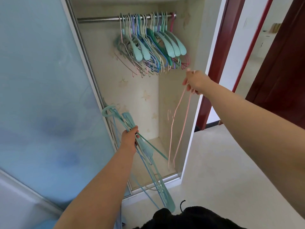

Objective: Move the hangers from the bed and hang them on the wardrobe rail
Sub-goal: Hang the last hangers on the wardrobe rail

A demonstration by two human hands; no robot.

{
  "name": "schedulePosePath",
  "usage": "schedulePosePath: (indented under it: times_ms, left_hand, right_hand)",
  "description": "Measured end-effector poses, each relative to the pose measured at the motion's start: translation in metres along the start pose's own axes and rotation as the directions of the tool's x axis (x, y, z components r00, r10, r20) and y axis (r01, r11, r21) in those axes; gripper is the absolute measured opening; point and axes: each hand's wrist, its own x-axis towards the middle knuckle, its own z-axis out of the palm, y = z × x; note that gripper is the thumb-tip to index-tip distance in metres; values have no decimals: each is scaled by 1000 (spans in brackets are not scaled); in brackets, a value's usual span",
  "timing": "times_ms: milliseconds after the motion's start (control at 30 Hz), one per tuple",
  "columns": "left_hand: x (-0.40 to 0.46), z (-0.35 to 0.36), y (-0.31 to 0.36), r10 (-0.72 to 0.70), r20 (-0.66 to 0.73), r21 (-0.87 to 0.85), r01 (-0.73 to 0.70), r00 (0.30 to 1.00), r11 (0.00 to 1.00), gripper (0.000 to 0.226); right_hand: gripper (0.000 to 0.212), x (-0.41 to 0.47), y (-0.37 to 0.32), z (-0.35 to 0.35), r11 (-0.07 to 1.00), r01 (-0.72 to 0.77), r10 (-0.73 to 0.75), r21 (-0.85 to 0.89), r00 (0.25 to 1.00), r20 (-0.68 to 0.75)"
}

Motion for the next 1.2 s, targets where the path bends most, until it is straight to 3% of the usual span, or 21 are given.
schedulePosePath:
  times_ms: [67, 100, 167, 233, 333, 400, 533, 700, 833, 1067, 1200]
  left_hand:
    - [-1, -1, -1, -2, -10, 42, 3, 1000, 999, 25]
    - [-1, -1, -2, 1, -14, 59, 0, 1000, 998, 25]
    - [-3, 0, -3, 7, -13, 90, -6, 1000, 996, 25]
    - [-4, 0, -2, 14, -8, 103, -13, 1000, 995, 22]
    - [-6, 5, 1, 28, 19, 128, -30, 999, 991, 17]
    - [-9, 11, 2, 39, 64, 178, -50, 997, 983, 16]
    - [-12, 21, 6, 75, 128, 312, -112, 989, 943, 19]
    - [4, 18, 37, 186, 68, 326, -198, 980, 924, 18]
    - [19, 20, 65, 226, 10, 264, -221, 974, 939, 20]
    - [44, 29, 108, 212, -70, 133, -202, 975, 970, 21]
    - [53, 33, 119, 163, -67, 113, -154, 984, 982, 23]
  right_hand:
    - [53, 5, 8, -6, 999, 42, -36, 35, 989, -142]
    - [45, 6, 11, -7, 997, 66, -60, 38, 989, -133]
    - [30, 2, 14, -5, 997, 70, -72, 36, 996, 48]
    - [25, -5, 12, 6, 999, 39, -35, -8, 958, 286]
    - [43, -13, 5, 33, 992, 65, -17, -110, 920, 390]
    - [47, -17, -2, 49, 968, 180, -109, -173, 928, 358]
    - [30, -18, -20, 71, 862, 432, -383, -264, 898, 218]
    - [37, 1, -42, 76, 797, 570, -557, -199, 821, 121]
    - [38, 26, -57, 82, 779, 622, -616, -75, 783, 90]
    - [43, 70, -107, 93, 733, 680, -675, 20, 731, -98]
    - [45, 101, -134, 99, 714, 698, -697, -48, 702, -147]
